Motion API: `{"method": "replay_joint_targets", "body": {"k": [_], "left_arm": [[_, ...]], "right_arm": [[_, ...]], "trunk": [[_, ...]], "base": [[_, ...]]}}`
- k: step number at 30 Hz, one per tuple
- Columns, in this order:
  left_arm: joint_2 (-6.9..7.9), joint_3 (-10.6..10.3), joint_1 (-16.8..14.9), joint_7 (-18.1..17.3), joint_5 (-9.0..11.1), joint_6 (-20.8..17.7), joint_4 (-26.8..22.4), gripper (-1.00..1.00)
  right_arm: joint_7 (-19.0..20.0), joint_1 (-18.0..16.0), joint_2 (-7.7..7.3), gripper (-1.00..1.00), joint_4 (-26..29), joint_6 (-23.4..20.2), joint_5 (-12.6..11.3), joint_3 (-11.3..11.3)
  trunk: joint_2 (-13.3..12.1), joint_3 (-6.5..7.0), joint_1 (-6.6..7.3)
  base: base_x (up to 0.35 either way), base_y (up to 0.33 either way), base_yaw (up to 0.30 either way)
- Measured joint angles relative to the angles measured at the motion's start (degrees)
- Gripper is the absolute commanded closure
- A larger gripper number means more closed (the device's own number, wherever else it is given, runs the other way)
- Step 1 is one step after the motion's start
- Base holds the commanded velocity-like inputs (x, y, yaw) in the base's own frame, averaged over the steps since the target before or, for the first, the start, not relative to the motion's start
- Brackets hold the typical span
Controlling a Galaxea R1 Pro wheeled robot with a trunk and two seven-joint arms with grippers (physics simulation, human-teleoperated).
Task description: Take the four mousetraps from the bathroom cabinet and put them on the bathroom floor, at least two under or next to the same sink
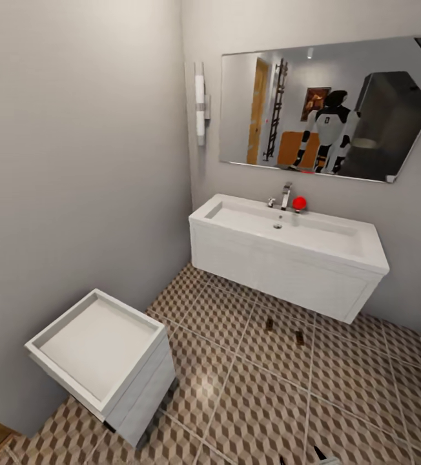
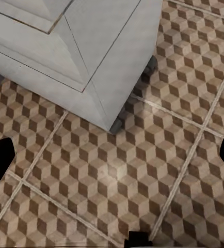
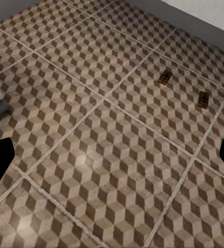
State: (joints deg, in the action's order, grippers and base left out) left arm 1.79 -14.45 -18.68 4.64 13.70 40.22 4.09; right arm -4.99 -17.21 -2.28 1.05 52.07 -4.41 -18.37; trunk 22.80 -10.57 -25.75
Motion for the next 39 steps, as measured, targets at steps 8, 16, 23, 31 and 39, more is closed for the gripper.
{"method": "replay_joint_targets", "body": {"k": [8, 16, 23, 31, 39], "left_arm": [[0.00, 0.0, 0.0, 0.0, 0.0, 0.0, 0.0, -1.00], [0.00, 0.0, 0.0, 0.0, 0.0, 0.0, 0.0, -1.00], [0.00, 0.0, 0.0, 0.0, 0.0, 0.0, 0.0, -1.00], [0.00, 0.0, 0.0, 0.0, 0.0, 0.0, 0.0, -1.00], [0.00, 0.0, 0.0, 0.0, 0.0, 0.0, 0.0, -1.00]], "right_arm": [[0.0, 0.0, 0.00, -1.00, 0.0, 0.0, 0.0, 0.0], [0.0, 0.0, 0.01, -1.00, 0.0, 0.0, 0.0, 0.0], [0.0, 0.0, 0.07, -1.00, 0.0, 0.0, 0.0, 0.0], [0.0, 0.0, 0.07, -1.00, 0.0, 0.0, 0.0, 0.0], [0.0, 0.0, 0.09, -1.00, 0.0, 0.0, 0.0, 0.0]], "trunk": [[0.0, 0.00, 0.00], [0.0, 0.00, 0.00], [0.0, 0.00, 0.00], [0.0, 0.00, 0.00], [0.0, 0.00, 0.00]], "base": [[0.000, 0.000, 0.287], [0.000, 0.000, 0.288], [0.000, 0.000, 0.288], [0.000, 0.000, 0.288], [0.000, 0.000, 0.288]]}}
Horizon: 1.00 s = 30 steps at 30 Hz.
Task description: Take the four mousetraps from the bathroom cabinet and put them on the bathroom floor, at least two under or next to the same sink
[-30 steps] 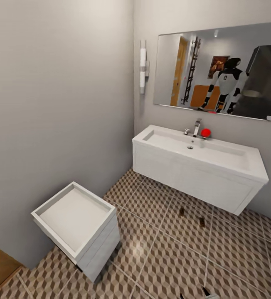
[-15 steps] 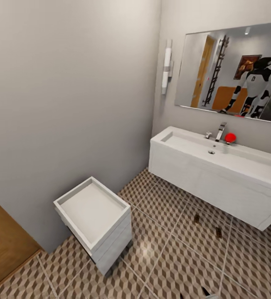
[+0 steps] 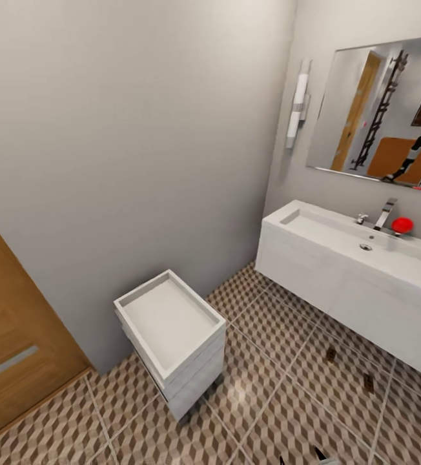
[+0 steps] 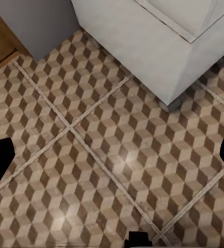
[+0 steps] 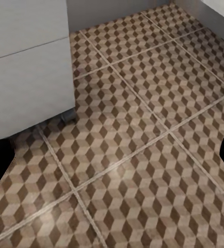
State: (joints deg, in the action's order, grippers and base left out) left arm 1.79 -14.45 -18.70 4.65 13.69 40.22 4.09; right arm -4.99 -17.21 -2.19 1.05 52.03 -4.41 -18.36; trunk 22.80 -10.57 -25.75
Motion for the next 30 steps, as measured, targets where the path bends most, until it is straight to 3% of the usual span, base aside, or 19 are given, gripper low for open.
{"method": "replay_joint_targets", "body": {"k": [30], "left_arm": [[0.00, 0.0, 0.0, 0.0, 0.0, 0.0, 0.0, -1.00]], "right_arm": [[0.0, 0.0, 0.00, -1.00, 0.0, 0.0, 0.0, 0.0]], "trunk": [[0.0, 0.00, 0.00]], "base": [[0.000, 0.000, 0.288]]}}
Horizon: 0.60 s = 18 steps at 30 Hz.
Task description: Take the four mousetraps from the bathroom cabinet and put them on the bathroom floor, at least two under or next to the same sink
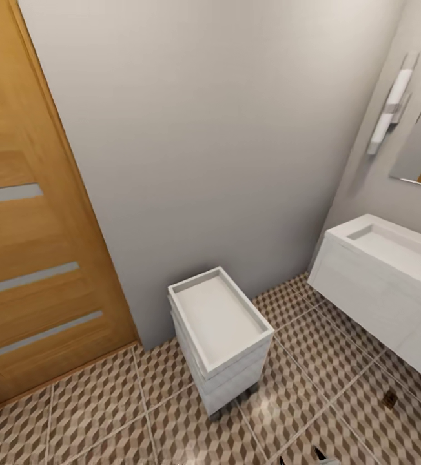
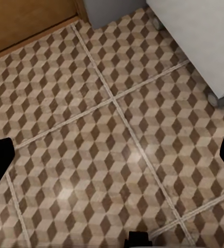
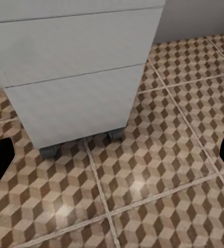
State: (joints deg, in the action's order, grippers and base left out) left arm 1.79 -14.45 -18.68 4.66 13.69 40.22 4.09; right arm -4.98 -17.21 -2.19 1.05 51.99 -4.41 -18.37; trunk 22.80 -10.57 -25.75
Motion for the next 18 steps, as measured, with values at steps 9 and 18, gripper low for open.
{"method": "replay_joint_targets", "body": {"k": [9, 18], "left_arm": [[0.00, 0.0, 0.0, -0.1, 0.0, 0.0, 0.0, -1.00], [0.00, 0.0, 0.0, -0.1, 0.0, 0.0, 0.0, -1.00]], "right_arm": [[0.0, 0.0, 0.00, -1.00, 0.0, 0.0, 0.0, 0.0], [0.0, 0.0, 0.10, -1.00, 0.0, 0.0, 0.0, 0.0]], "trunk": [[0.0, 0.00, 0.00], [0.0, 0.00, 0.00]], "base": [[0.000, 0.000, 0.289], [0.000, 0.000, 0.289]]}}
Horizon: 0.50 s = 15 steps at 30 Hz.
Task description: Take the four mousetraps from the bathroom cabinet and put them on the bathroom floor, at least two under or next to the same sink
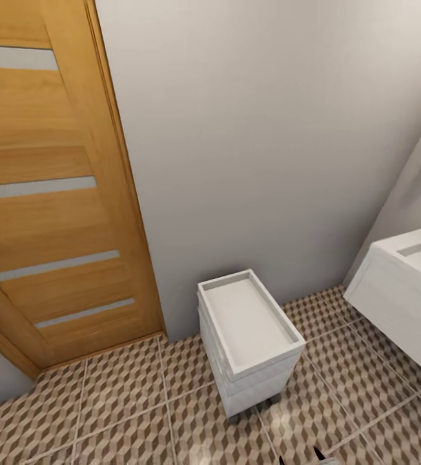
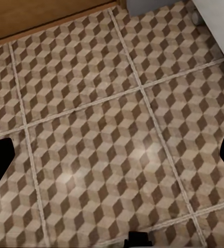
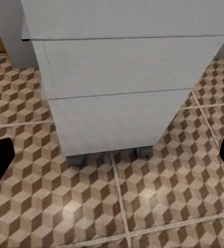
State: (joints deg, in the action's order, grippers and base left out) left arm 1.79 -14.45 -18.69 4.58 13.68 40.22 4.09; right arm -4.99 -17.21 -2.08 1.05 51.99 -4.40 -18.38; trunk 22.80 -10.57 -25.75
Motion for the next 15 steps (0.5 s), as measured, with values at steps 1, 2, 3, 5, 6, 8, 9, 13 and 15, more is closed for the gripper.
{"method": "replay_joint_targets", "body": {"k": [1, 2, 3, 5, 6, 8, 9, 13, 15], "left_arm": [[0.00, 0.0, 0.0, 0.0, 0.0, 0.0, 0.0, -1.00], [0.00, 0.0, 0.0, 0.0, 0.0, 0.0, 0.0, -1.00], [0.00, 0.0, 0.0, 0.0, 0.0, 0.0, 0.0, -1.00], [0.00, 0.0, 0.0, 0.0, 0.0, 0.0, 0.0, -1.00], [0.00, 0.0, 0.0, 0.0, 0.0, 0.0, 0.0, -1.00], [0.00, 0.0, 0.0, 0.0, 0.0, 0.0, 0.0, -1.00], [0.00, 0.0, 0.0, 0.0, 0.0, 0.0, 0.0, -1.00], [0.00, 0.0, 0.0, 0.0, 0.0, 0.0, 0.0, -1.00], [0.00, 0.0, 0.0, 0.0, 0.0, 0.0, 0.0, -1.00]], "right_arm": [[0.0, 0.0, 0.01, -1.00, 0.0, 0.0, 0.0, 0.0], [0.0, 0.0, 0.04, -1.00, 0.0, 0.0, 0.0, 0.0], [0.0, 0.0, 0.06, -1.00, 0.0, -0.1, 0.0, 0.0], [0.0, 0.0, 0.24, -1.00, 0.0, -0.7, 0.0, 0.0], [0.0, 0.0, 0.28, -1.00, 0.0, -0.9, 0.0, 0.0], [-0.1, 0.0, 0.36, -1.00, 0.0, -1.7, 0.0, 0.0], [-0.1, 0.0, 0.38, -1.00, 0.0, -1.8, 0.0, 0.0], [-0.1, 0.0, 0.42, -1.00, 0.0, -2.1, 0.0, 0.0], [-0.1, 0.0, 0.42, -1.00, 0.0, -2.2, 0.0, 0.0]], "trunk": [[0.0, 0.00, 0.00], [0.0, 0.00, 0.00], [0.0, 0.00, 0.00], [0.0, 0.00, 0.00], [0.0, 0.00, 0.00], [0.0, 0.00, 0.00], [0.0, 0.00, 0.00], [0.0, 0.00, 0.00], [0.0, 0.00, 0.00]], "base": [[0.000, 0.000, 0.288], [0.000, 0.000, 0.288], [0.000, 0.000, 0.288], [0.000, 0.000, 0.288], [0.000, 0.000, 0.288], [0.000, 0.000, 0.289], [0.000, 0.000, 0.289], [0.000, 0.000, 0.288], [0.000, 0.000, 0.288]]}}
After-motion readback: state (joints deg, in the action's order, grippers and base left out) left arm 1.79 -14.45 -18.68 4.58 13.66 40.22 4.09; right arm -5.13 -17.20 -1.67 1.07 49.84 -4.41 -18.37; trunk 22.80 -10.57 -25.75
